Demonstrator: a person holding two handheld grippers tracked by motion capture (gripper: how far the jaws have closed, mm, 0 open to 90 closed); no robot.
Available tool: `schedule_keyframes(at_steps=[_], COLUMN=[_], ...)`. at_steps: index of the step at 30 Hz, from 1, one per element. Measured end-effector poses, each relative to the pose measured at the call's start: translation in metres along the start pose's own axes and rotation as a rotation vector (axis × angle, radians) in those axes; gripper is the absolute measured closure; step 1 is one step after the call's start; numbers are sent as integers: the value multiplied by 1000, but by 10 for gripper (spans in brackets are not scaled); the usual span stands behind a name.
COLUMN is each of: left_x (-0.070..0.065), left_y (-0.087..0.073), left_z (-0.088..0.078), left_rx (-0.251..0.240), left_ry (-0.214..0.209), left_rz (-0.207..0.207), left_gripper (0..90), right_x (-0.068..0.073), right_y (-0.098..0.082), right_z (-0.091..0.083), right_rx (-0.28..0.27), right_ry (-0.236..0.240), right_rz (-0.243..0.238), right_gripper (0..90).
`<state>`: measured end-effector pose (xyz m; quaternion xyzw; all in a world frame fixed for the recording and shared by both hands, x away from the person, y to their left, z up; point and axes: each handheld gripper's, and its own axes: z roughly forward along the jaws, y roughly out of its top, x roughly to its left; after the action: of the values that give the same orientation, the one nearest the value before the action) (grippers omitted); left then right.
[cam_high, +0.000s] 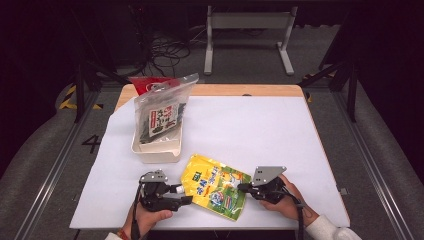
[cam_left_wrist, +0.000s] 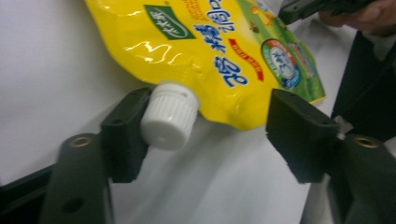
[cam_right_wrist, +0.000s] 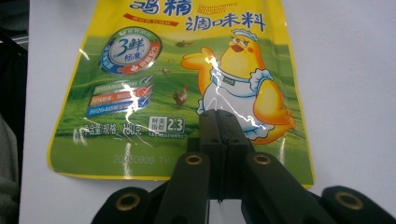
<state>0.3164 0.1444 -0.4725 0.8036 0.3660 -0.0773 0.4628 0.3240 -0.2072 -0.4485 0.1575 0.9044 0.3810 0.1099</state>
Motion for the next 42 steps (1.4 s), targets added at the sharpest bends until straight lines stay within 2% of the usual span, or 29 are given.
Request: schedule_keyframes(at_steps=[1, 3, 4, 5, 6, 8, 9, 10, 11, 13, 16, 17, 19, 20, 21, 23, 26, 27, 28, 30, 34, 37, 38, 42], left_x=[0, 3, 3, 5, 5, 5, 5, 4, 3, 0, -6, -7, -10, -12, -12, -16, -23, -26, -28, -32, -39, -46, -50, -61], left_y=[1, 2, 2, 4, 6, 10, 12, 14, 17, 22, 33, 35, 39, 39, 39, 41, 45, 47, 49, 51, 56, 59, 60, 65], left_z=[1, 4, 4, 7, 10, 15, 18, 21, 23, 27, 29, 28, 27, 27, 27, 26, 21, 18, 15, 11, 1, -8, -11, -20], left_rx=[-5, -23, -23, -37, -39, -41, -45, -40, -41, -63, -91, -102, -95, -86, -86, -101, -117, -124, -133, -149, -175, -201, -206, -227], left_ry=[0, -35, -35, -62, -71, -70, -81, -74, -62, -66, -9, -8, 12, 29, 29, 38, 42, 46, 48, 62, 76, 59, 60, 58], left_rz=[-3, -40, -40, -76, -89, -80, -92, -93, -72, -64, 9, 29, 81, 99, 99, 143, 205, 232, 245, 283, 333, 393, 428, 491], left_gripper=[316, 310, 312, 315, 317, 322, 324, 327, 365, 449, 607, 689, 768, 780, 787, 793, 798, 798, 799, 799, 799, 800, 800, 802], right_x=[0, 1, 0, 0, 0, 1, 1, 1, 1, 0, 1, 1, 2, 2, 2, 3, 2, 0, -1, -3, -9, -14, -16, -20], right_y=[0, 0, -1, -1, -1, 0, -1, -1, -1, -2, -2, -3, -4, -4, -4, -5, -4, -4, -5, -5, -7, -11, -13, -16], right_z=[0, 0, 0, 0, 1, 1, 1, 1, 1, 1, 1, 1, 0, 0, 0, -1, -8, -12, -16, -21, -34, -41, -43, -46], right_rx=[1, -2, -4, -5, -3, 1, 0, 0, -2, -3, -8, -10, -17, -23, -23, -26, -60, -79, -102, -124, -180, -194, -195, -196], right_ry=[-2, 0, 1, 1, 0, -3, -4, -5, -4, -1, -4, -8, -10, -11, -11, -23, -43, -39, -45, -69, -115, -148, -154, -170], right_rz=[-3, 4, 7, 4, 3, -3, -4, -6, -6, -7, -6, -8, -5, -3, -3, -6, 10, 24, 34, 42, 87, 117, 124, 148], right_gripper=[894, 893, 894, 894, 894, 894, 894, 894, 894, 894, 894, 894, 891, 886, 886, 865, 745, 743, 720, 595, 505, 483, 475, 464])
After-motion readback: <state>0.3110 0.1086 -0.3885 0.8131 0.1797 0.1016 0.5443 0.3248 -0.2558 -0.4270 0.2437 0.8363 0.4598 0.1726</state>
